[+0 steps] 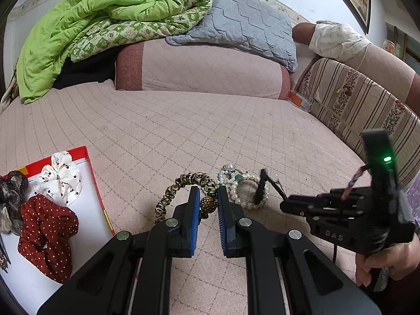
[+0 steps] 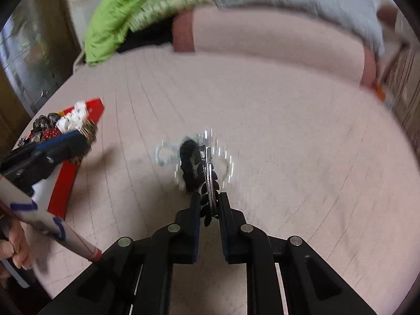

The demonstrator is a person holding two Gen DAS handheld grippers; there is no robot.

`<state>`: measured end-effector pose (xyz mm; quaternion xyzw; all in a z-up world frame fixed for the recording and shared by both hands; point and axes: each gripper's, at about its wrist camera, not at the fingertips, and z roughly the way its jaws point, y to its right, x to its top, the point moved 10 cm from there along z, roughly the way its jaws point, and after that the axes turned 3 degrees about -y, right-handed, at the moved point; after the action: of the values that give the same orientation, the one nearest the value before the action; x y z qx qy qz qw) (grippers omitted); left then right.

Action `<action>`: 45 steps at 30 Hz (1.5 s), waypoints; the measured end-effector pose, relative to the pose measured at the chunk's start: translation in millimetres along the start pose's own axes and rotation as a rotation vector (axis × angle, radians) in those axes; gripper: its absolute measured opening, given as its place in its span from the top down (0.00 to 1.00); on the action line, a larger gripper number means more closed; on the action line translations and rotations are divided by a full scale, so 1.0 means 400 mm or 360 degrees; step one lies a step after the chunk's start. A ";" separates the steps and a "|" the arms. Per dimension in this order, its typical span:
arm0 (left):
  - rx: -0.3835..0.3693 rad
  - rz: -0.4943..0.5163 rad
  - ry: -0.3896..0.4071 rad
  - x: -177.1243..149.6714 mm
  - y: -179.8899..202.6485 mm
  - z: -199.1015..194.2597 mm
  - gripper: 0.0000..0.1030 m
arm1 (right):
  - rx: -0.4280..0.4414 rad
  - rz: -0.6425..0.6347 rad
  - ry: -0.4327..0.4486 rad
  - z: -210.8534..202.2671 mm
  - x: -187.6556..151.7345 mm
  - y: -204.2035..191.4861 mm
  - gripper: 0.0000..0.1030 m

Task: Organize jewelry
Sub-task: 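Carry bracelet and clip to the tray and open both grippers to release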

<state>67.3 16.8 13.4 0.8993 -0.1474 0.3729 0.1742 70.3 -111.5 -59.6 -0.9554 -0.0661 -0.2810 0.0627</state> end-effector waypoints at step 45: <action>0.0387 -0.0348 0.0236 -0.114 -0.377 -0.375 0.88 | 0.0556 -0.0316 0.0288 -0.091 0.022 -0.523 0.86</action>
<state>3.2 221.6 49.1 0.8945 0.0106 0.4320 0.1142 24.5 89.5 -7.4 -0.8898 -0.2016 -0.3546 0.2049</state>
